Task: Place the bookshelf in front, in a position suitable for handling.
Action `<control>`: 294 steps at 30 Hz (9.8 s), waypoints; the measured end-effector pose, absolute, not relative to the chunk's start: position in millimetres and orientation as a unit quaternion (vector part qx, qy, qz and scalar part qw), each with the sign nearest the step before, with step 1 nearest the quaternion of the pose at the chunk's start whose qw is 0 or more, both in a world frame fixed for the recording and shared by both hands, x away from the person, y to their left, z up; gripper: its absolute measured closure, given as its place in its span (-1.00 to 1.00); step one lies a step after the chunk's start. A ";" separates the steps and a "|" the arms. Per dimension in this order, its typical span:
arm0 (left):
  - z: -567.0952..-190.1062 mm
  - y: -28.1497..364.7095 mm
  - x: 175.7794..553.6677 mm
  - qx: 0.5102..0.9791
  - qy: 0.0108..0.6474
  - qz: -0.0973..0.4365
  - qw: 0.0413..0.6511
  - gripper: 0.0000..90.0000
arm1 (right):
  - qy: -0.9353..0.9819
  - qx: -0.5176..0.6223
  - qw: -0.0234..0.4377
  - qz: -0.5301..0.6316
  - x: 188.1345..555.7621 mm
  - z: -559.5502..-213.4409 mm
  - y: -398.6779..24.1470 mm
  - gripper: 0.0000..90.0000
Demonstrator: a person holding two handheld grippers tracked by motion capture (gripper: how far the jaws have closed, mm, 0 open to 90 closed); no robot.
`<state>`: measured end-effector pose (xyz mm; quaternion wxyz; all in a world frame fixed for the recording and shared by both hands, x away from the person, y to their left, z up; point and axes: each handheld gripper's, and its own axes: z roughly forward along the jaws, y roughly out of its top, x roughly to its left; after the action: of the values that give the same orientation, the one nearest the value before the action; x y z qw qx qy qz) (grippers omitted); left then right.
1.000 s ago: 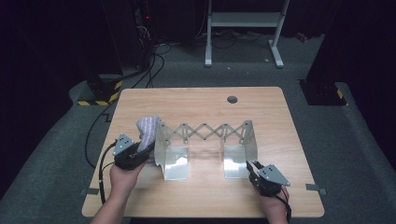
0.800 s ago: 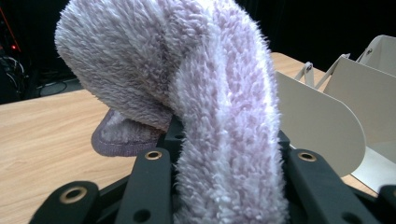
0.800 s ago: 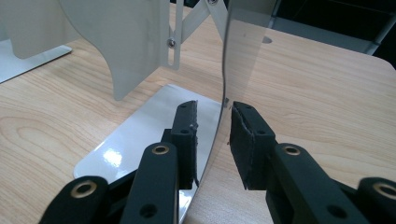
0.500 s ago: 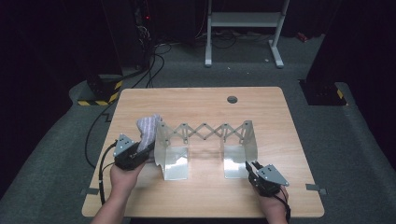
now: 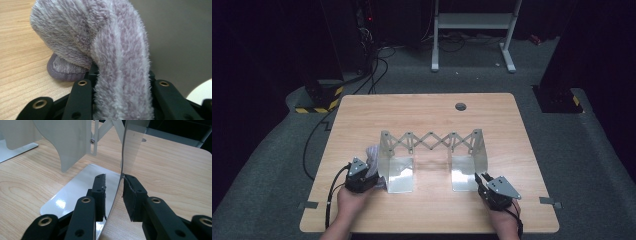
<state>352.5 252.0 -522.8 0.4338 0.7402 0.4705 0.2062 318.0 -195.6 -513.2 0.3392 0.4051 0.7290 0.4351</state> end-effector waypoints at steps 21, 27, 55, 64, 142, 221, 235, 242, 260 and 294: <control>-440.5 264.1 329.8 0.697 0.381 0.292 0.532 0.44 | 0.728 0.403 0.339 0.438 315.7 -511.0 -195.6 0.59; -471.1 262.3 347.3 0.718 0.404 0.257 0.505 0.45 | 0.729 0.405 0.338 0.436 316.2 -512.4 -195.4 0.59; -496.9 279.6 342.1 0.694 0.460 0.234 0.502 0.45 | 0.734 0.402 0.334 0.433 317.0 -515.6 -194.5 0.57; -448.3 282.3 311.2 0.649 0.417 0.288 0.568 0.45 | 0.735 0.402 0.334 0.432 316.9 -516.2 -194.0 0.56; -457.5 240.2 301.2 0.708 0.389 0.320 0.495 0.46 | 0.742 0.395 0.328 0.431 318.1 -519.3 -195.1 0.71; -419.4 199.9 354.9 0.781 0.365 0.262 0.433 0.47 | 0.749 0.387 0.327 0.428 316.5 -520.1 -190.1 0.70; -492.9 194.2 361.6 0.820 0.383 0.206 0.371 0.48 | 0.750 0.386 0.325 0.427 316.6 -520.8 -189.4 0.69; -512.0 194.2 359.7 0.818 0.396 0.196 0.367 0.48 | 0.751 0.386 0.325 0.426 316.8 -521.1 -189.1 0.70; -488.8 216.9 342.6 0.782 0.409 0.233 0.409 0.48 | 0.751 0.385 0.325 0.427 315.9 -520.5 -189.0 0.70; -501.8 308.6 347.4 0.708 0.517 0.287 0.386 0.49 | 0.770 0.349 0.309 0.435 312.6 -520.7 -163.9 0.78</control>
<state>347.4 308.6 -501.8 0.3864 0.7081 0.5168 0.2866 312.6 -163.9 -520.7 0.3092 0.3487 0.7703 0.4353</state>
